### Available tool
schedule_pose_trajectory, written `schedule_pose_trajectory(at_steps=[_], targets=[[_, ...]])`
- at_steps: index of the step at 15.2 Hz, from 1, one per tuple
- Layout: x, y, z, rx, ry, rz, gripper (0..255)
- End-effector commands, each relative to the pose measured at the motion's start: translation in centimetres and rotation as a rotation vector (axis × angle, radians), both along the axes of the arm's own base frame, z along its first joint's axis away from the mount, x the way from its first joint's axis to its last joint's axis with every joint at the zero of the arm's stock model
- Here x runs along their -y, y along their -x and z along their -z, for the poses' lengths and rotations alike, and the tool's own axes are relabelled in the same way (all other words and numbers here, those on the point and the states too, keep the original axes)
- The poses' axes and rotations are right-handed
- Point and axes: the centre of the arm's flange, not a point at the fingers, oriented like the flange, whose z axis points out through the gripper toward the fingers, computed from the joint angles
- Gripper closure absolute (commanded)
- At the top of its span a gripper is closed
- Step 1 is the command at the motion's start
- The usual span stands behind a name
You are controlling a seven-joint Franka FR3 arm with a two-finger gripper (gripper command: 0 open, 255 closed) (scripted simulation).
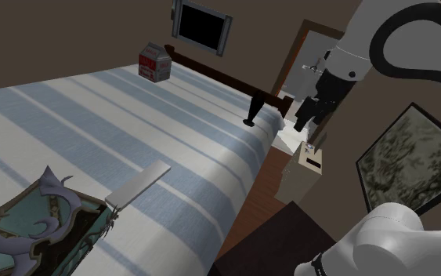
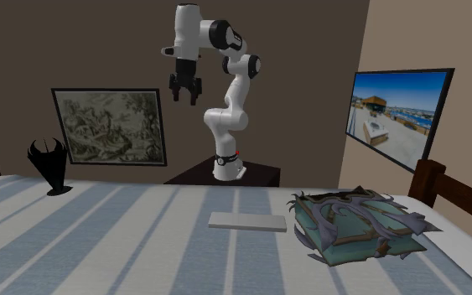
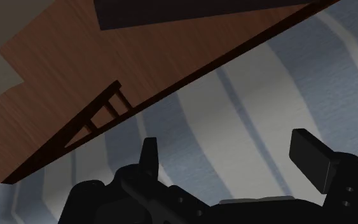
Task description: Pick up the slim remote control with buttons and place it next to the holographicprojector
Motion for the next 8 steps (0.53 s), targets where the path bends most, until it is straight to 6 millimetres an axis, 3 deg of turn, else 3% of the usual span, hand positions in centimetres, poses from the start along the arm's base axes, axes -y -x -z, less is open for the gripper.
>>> schedule_pose_trajectory(at_steps=[1,8], targets=[[0.0,0.0,0.0,0.0,0.0,0.0,0],[-7.6,-1.3,4.7,0.002,-0.026,0.162,0]])
